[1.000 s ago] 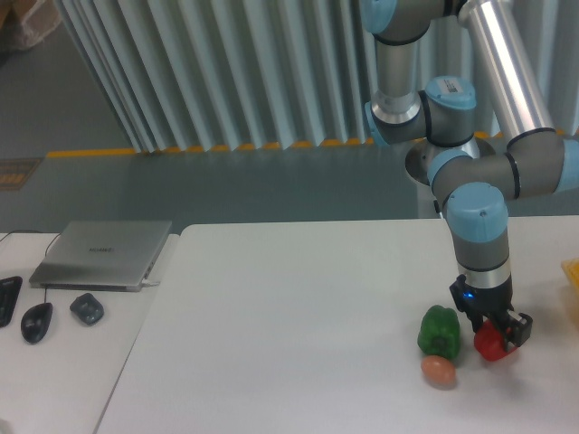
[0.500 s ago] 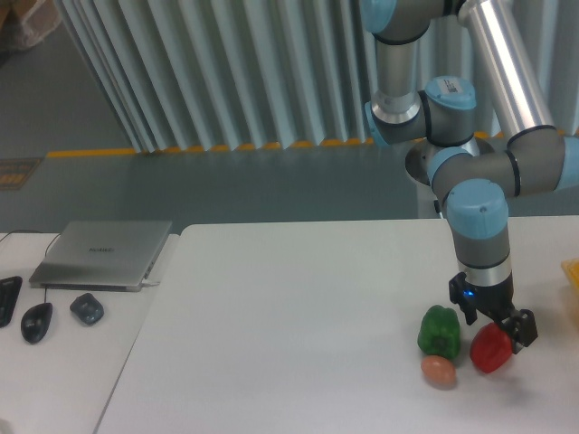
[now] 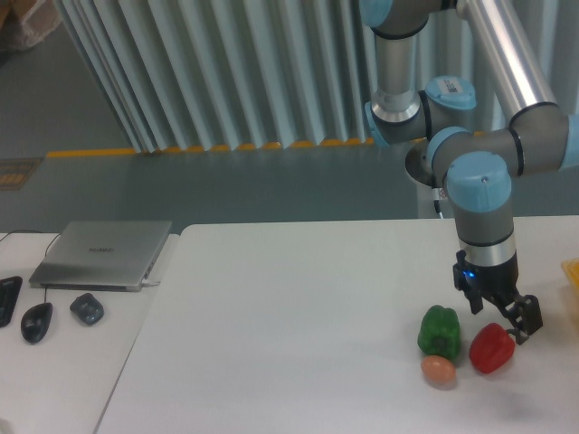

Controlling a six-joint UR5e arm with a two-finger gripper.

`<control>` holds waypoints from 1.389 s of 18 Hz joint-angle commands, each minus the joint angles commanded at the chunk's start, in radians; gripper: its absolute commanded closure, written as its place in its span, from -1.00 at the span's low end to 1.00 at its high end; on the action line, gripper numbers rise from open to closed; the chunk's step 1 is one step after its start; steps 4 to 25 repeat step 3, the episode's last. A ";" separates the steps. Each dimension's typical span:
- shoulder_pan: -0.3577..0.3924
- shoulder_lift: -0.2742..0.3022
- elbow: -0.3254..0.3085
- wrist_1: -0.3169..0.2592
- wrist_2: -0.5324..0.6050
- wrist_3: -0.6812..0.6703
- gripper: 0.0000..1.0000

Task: Place the red pepper on the table
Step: 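Raise the open gripper away from the red pepper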

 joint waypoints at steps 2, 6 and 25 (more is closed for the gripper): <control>-0.005 0.020 -0.002 -0.037 0.002 0.092 -1.00; -0.006 0.032 -0.003 -0.043 -0.002 0.103 -1.00; -0.006 0.032 -0.003 -0.043 -0.002 0.103 -1.00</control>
